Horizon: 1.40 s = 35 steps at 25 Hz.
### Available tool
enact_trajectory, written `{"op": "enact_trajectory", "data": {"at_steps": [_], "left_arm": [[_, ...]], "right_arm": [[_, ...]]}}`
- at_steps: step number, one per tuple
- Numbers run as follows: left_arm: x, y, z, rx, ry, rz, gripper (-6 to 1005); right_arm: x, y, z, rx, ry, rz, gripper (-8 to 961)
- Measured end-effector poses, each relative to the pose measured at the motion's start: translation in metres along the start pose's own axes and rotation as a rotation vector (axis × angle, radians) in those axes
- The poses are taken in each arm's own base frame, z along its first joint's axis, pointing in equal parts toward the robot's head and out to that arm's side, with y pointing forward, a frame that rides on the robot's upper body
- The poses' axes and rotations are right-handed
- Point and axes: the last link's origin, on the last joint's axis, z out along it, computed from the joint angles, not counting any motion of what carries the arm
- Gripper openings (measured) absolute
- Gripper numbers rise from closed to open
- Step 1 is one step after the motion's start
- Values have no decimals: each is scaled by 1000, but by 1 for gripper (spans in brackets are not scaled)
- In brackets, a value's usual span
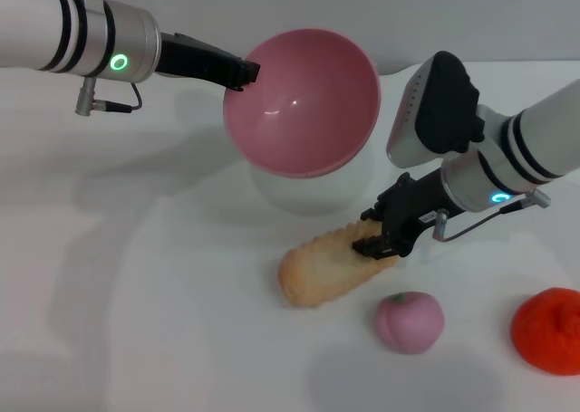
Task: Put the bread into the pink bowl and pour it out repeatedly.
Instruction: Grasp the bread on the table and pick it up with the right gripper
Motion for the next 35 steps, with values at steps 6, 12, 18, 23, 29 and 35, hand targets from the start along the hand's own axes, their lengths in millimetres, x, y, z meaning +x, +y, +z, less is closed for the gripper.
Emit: {"op": "enact_trajectory", "data": {"at_steps": [6,12,18,23,29,35], "left_arm": [[0,0,0,0,2,1,42],[0,4,3,-3,-1,14,42],[1,4,3,-4,-2,12,42],[0,6,4,-8,-8,16,42],[0,6,4,-8,-10,15,42],[0,6,4,-8,-9,15,42]], "right_arm": [[4,-1,-4,21,-16,5,470],[7,0,-4,19,-14,12,361],[9,0,-4,19,-14,17,310],[11,1,-4,15,-12,19,274],[12,2,-4,14,-10,21,251],[13,2,-4,13,-9,25,214]]}}
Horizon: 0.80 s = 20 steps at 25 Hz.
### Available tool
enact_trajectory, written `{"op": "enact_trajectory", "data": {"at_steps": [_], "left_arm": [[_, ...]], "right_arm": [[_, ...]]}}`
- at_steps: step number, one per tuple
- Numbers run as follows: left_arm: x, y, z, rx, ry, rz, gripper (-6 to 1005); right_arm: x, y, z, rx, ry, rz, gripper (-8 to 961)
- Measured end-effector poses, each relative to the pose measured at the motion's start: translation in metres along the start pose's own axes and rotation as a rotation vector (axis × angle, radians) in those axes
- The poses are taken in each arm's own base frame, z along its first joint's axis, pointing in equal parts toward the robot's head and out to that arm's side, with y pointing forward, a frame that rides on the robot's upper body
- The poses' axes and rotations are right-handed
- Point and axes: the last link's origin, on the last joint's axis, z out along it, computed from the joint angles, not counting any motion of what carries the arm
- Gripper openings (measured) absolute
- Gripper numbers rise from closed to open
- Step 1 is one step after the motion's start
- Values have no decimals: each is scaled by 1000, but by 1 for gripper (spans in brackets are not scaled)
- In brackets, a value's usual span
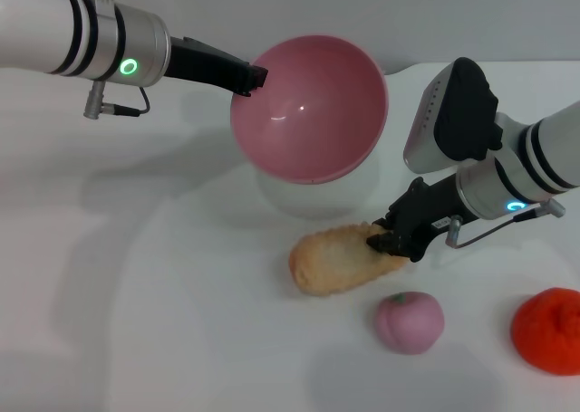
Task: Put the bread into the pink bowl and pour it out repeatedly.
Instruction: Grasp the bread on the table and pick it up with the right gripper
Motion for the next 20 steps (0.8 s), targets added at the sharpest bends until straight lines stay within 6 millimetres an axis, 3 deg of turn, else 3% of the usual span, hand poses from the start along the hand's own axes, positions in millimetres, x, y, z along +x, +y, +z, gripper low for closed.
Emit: {"op": "enact_trajectory", "data": {"at_steps": [10,16,20], "left_arm": [[1,-1,0,5,3,0,43],[0,-9,-3,29,15,-7,43],[0,-13,-3,44,22,-11,43]], "right_arm": [[-1,4,-4,-21,0,-14,166],[-5,36,-25,-31,-28,-142,158],[-7,46,-38,-38,-55,-156,156]]}}
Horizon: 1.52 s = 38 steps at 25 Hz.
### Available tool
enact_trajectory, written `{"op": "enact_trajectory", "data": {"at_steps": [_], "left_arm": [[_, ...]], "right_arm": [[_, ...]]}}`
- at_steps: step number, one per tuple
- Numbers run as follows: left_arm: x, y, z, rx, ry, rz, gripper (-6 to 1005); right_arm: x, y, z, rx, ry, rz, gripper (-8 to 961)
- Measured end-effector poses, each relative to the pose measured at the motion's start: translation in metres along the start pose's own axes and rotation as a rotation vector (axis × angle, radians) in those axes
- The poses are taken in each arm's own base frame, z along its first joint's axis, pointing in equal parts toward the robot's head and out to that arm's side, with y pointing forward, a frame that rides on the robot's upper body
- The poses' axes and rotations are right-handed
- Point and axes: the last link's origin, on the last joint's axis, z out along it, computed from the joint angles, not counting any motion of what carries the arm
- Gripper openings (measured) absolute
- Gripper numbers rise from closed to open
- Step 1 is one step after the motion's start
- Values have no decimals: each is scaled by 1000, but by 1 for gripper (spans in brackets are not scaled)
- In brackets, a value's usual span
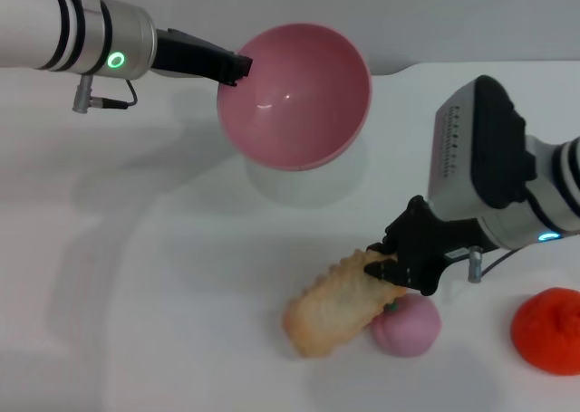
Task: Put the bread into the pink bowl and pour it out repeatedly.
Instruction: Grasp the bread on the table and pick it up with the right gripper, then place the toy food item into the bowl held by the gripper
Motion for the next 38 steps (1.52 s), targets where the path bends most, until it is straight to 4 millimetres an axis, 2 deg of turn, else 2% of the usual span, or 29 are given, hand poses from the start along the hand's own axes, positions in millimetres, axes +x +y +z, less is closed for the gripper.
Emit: {"op": "enact_trajectory", "data": {"at_steps": [5,10,17,20,26,30,38], "left_arm": [[0,-3,2,18,-4,10,43],[1,-4,4,28,-1,22,43],[0,-5,7,34,-1,22,43],[-2,-5,8,36,-6,18,43],[-5,-7,10,41,-10,17,42],[-6,-5,12,37,-12,18,42],[-7,7,19,11,-34,40,43]], "right_arm": [[-8,9,-13,-46,-65,-4,153],[-22,15,-35,-82,-192,-24,150],[-38,27,-84,-125,-434,-114,145],[-37,26,-107,-81,-515,-122,142],[-18,12,-148,81,-669,-91,140],[-6,-1,-154,176,-715,-49,139],[6,-26,-136,330,-790,-21,137]]}}
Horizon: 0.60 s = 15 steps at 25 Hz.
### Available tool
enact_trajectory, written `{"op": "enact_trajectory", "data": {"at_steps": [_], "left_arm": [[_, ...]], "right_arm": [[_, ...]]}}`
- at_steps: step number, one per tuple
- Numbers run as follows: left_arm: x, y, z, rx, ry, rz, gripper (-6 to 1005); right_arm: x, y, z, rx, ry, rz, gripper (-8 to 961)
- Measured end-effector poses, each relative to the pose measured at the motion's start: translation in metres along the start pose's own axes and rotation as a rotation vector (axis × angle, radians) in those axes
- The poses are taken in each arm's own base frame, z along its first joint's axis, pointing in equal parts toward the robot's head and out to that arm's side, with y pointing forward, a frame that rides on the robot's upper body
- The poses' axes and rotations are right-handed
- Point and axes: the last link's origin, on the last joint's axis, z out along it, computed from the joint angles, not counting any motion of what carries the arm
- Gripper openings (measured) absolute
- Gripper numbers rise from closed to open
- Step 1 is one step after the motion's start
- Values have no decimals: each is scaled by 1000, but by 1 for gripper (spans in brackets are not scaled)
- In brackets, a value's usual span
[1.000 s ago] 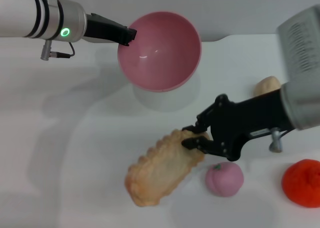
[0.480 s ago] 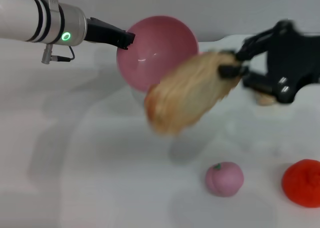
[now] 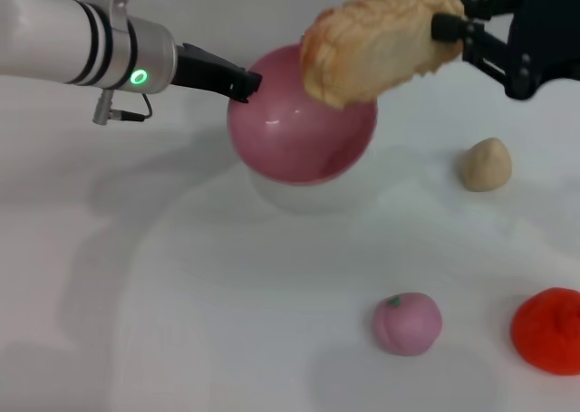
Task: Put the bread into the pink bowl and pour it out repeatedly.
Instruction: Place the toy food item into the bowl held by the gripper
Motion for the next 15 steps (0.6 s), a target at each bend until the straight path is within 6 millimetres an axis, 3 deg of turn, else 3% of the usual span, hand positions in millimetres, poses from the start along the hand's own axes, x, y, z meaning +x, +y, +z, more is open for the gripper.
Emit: {"op": "enact_trajectory", "data": {"at_steps": [15], "left_arm": [[3,15,6,-49,-6,8,42]], "right_arm": [[40,-1,56,3,-36,68,132]]}}
